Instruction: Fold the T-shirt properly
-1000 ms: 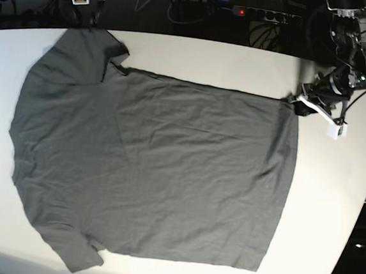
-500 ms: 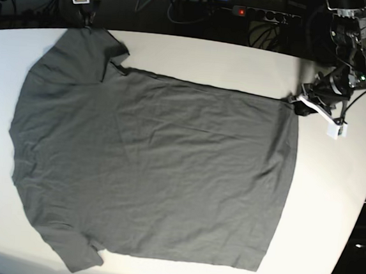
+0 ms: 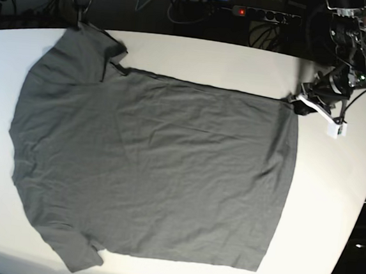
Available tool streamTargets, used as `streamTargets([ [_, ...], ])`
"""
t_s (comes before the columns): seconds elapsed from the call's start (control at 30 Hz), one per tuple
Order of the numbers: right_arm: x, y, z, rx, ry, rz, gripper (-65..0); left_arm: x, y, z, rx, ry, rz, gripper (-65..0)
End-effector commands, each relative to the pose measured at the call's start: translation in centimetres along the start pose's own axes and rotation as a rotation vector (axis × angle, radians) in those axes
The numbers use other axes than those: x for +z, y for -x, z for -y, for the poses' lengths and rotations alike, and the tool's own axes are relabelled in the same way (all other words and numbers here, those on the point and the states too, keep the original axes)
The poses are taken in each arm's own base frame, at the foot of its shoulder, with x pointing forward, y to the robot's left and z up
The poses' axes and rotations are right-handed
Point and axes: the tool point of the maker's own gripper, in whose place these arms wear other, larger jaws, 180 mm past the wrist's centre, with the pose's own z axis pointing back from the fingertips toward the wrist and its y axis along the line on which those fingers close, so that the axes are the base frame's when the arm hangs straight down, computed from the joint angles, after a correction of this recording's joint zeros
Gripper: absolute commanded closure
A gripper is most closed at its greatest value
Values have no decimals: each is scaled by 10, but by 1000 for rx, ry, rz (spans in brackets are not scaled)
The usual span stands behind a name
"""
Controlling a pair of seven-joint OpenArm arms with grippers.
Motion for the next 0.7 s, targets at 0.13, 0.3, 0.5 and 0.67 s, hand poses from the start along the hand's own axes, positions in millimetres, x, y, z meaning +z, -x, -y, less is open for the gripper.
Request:
streamTargets([
  [0.13, 10, -19, 16, 31, 31, 70, -7, 6, -8, 2, -13, 10, 31, -42],
  [0.3, 7, -31, 18, 47, 27, 104, -7, 11, -12, 14, -31, 27, 58, -42],
  [0.5, -4, -51, 22, 68, 27, 169, -7, 17, -23, 24, -62, 39, 88, -42],
  [0.67, -17, -61, 25, 84, 27, 179, -7, 17, -24, 24, -62, 39, 89, -42],
])
